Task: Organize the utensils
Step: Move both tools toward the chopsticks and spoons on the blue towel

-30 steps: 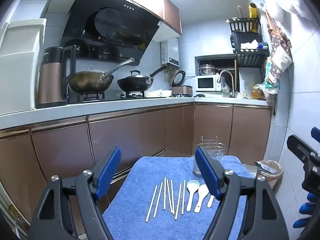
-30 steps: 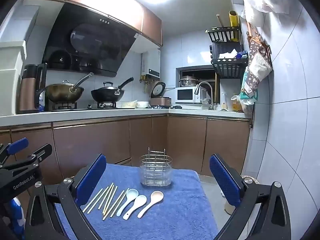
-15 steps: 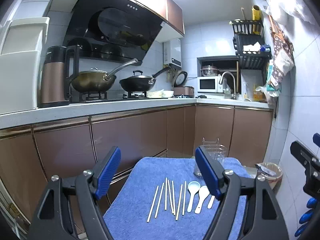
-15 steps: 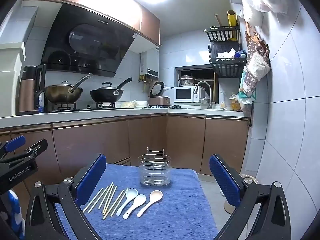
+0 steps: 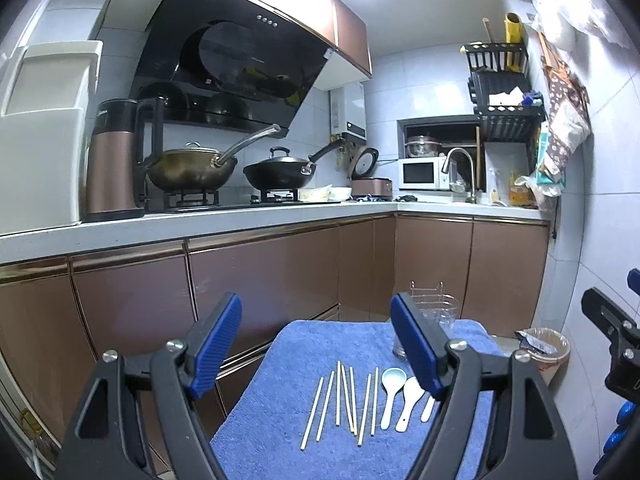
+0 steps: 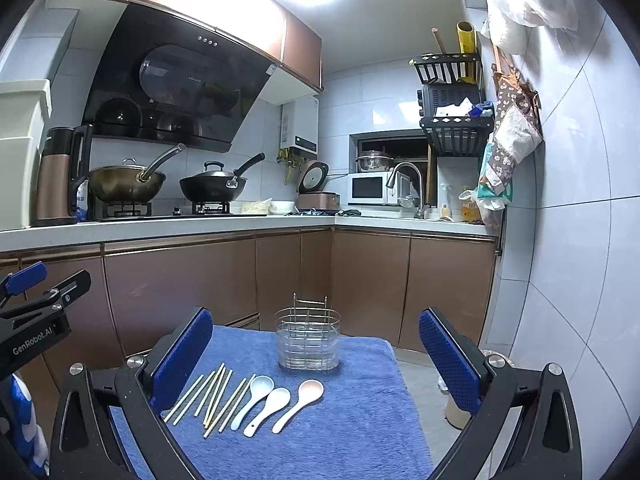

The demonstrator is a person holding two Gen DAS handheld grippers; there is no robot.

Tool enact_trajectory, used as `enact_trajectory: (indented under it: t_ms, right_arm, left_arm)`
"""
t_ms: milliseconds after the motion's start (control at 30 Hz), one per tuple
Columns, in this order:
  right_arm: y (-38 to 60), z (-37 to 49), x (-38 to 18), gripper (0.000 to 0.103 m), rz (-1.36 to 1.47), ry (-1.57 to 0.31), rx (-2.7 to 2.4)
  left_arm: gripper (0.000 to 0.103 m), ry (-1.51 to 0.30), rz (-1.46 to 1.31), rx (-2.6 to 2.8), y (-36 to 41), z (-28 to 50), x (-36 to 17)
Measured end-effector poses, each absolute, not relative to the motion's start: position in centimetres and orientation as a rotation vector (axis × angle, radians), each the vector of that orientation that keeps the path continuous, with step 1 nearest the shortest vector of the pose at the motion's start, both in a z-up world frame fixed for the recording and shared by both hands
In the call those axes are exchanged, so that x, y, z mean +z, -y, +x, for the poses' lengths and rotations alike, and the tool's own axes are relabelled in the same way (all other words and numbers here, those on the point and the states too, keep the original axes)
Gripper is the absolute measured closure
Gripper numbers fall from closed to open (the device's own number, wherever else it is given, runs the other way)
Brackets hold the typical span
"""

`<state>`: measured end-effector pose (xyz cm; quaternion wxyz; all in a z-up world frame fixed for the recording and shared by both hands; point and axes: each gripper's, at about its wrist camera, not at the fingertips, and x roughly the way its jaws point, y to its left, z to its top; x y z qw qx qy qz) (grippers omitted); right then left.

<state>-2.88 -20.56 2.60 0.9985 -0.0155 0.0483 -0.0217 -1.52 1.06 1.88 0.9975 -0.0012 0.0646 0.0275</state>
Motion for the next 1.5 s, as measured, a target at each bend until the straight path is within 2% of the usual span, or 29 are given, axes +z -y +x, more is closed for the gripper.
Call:
enact_trajectory:
  t_ms: [1067,1500]
  right_arm:
    - [20.8,0.8,3.2,0.000,-0.031,-0.113,0.004]
    - [20.4,4.5,2.6,0.000,-0.042,-0.157,0.050]
  left_arm:
    - [0.027,-0.053,-0.074,0.143,-3.4,0.9,2.0]
    - [0.027,-0.163,-0.059,0.100,-4.0,4.8,1.5]
